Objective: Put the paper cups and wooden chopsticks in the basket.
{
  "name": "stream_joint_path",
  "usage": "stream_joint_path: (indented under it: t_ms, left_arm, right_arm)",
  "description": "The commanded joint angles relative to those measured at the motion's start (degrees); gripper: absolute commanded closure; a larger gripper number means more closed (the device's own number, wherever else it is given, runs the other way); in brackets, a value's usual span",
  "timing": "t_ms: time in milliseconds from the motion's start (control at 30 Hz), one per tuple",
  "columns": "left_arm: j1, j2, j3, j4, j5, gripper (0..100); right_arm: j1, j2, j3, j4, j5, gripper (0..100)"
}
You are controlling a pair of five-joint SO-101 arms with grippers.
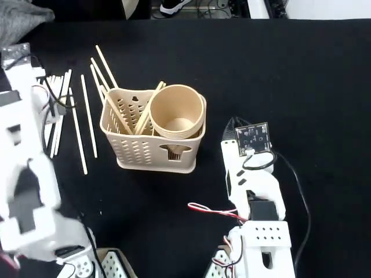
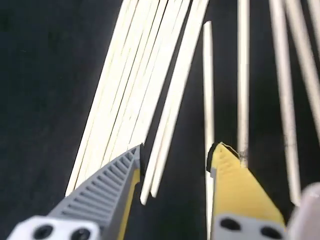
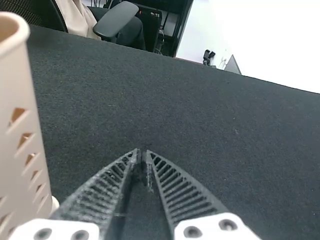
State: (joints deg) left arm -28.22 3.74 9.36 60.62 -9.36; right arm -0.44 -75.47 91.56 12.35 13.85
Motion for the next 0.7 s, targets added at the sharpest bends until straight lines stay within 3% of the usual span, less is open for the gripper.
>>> stream_joint_path:
  t_ms: [0,100,333,400,533,667]
  left_arm:
    - [-2.59,17.32,-15.96,0.35,-1.23,77]
    - [-3.12,27.78,-25.63,2.73,-1.23,77]
    - [-2.95,50.2,-51.21,16.88,-3.6,77]
    - [-3.3,55.47,-58.51,21.1,-3.96,81]
    - [-3.12,64.53,-72.75,28.22,-3.96,98]
    - [-2.77,71.12,-86.9,36.31,-3.96,97]
  right_arm:
    - [0.62,-0.04,-0.31,-0.35,0.18,98.7]
    - [0.62,-0.04,-0.31,-0.35,0.18,98.7]
    - [0.62,-0.04,-0.31,-0.35,0.18,98.7]
    - [0.62,-0.04,-0.31,-0.35,0.18,98.7]
    - [0.62,-0.04,-0.31,-0.35,0.18,98.7]
    - [0.62,-0.04,-0.31,-0.35,0.18,98.7]
